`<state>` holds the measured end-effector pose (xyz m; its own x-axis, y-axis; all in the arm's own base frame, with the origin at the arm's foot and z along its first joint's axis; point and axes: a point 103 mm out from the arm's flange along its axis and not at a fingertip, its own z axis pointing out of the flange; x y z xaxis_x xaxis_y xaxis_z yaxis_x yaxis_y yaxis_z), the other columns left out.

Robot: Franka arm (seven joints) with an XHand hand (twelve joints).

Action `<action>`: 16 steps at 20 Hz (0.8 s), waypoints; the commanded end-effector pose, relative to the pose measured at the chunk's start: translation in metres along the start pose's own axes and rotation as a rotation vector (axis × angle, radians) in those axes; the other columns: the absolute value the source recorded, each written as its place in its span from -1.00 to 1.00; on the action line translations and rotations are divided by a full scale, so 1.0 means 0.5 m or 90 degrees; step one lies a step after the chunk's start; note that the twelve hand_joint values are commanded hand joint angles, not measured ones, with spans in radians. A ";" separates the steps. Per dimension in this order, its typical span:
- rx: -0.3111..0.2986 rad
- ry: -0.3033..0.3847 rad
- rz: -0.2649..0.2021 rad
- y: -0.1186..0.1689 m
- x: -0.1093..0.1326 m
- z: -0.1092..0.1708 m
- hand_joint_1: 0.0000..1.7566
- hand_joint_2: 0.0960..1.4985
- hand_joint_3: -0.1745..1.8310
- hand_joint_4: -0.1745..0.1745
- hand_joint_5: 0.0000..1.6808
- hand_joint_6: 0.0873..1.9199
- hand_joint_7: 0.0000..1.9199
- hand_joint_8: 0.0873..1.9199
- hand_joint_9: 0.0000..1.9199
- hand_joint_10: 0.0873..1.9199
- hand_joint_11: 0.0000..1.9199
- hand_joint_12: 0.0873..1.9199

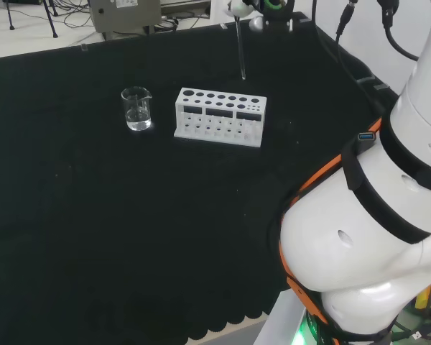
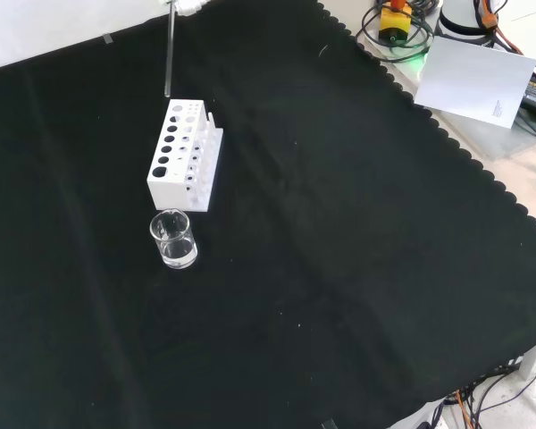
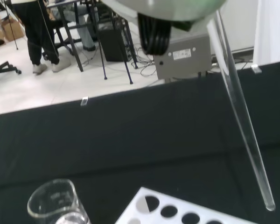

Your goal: Put the glass rod back on the white test tube rack.

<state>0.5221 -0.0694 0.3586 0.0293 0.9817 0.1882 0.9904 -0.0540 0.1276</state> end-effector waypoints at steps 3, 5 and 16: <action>0.007 0.001 -0.005 -0.016 -0.009 0.006 0.48 -0.14 -0.03 -1.00 0.19 -0.09 0.16 0.32 0.69 0.00 0.74 -0.13; 0.010 0.001 -0.006 -0.018 -0.009 0.011 0.48 -0.14 -0.03 -1.00 0.19 -0.09 0.16 0.32 0.69 0.00 0.74 -0.13; 0.026 0.005 -0.012 -0.007 0.000 0.043 0.48 -0.14 -0.03 -1.00 0.19 -0.09 0.16 0.32 0.69 0.00 0.74 -0.13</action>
<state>0.5158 -0.0709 0.3427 0.0171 0.9806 0.1952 0.9943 -0.0372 0.1000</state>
